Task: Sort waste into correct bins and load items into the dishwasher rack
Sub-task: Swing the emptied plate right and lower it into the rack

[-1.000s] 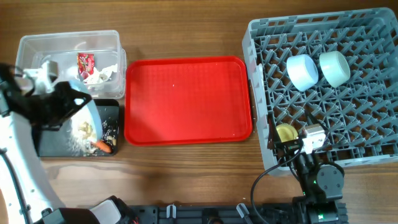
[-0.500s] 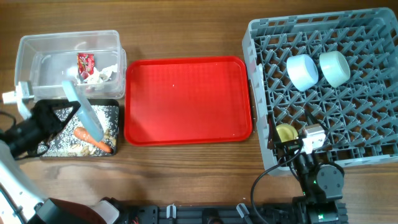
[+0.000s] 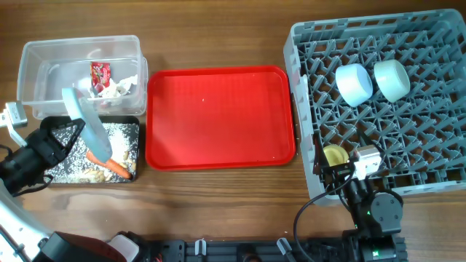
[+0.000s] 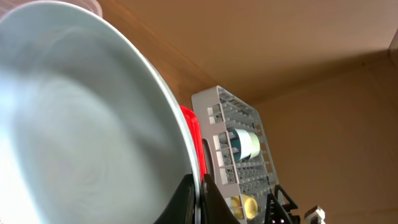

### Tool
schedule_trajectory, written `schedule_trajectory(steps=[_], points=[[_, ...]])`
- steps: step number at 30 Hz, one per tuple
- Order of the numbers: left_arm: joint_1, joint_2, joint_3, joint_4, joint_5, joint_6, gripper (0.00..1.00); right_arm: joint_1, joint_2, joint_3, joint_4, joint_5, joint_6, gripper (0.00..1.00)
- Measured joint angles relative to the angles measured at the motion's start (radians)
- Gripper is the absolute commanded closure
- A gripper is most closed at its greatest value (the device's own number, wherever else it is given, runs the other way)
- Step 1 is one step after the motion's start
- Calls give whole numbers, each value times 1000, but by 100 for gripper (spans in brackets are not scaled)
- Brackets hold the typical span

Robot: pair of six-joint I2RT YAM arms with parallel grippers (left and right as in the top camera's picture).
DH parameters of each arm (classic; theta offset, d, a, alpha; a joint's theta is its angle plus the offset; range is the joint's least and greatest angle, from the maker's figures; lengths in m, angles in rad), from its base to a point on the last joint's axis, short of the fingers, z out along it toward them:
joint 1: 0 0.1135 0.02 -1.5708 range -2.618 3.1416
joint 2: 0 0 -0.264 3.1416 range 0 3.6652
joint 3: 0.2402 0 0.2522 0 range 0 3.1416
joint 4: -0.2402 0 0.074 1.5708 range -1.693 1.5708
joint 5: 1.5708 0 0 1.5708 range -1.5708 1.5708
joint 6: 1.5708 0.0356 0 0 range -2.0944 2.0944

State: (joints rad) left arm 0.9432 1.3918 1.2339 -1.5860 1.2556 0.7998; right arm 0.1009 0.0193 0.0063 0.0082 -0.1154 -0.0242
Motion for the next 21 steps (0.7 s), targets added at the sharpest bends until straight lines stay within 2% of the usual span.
schedule_trajectory(steps=[6, 12, 13, 14, 16, 19, 21], points=[[-101, 0, 0, 41, 3, -7, 96, 0, 0, 0, 0, 0, 0, 0], [-328, 0, -6, 285, 30, -167, 96, 0, 0, 0, -1, 0, 0, 0], [-430, 0, -8, 448, 41, -284, 96, 0, 0, 0, 0, 0, 0, 0], [-473, 0, -9, 525, 47, -343, 96, 0, 1, 0, -1, 0, 0, 0], [-597, 0, -18, 815, 31, -524, 96, 0, 1, 0, 0, 0, 0, 0], [-827, 5, -16, 1191, -66, -856, 96, 0, 1, 0, 0, 0, 0, 0], [-954, 16, -14, 1386, -135, -1023, 96, 0, 1, 0, -1, 0, 0, 0]])
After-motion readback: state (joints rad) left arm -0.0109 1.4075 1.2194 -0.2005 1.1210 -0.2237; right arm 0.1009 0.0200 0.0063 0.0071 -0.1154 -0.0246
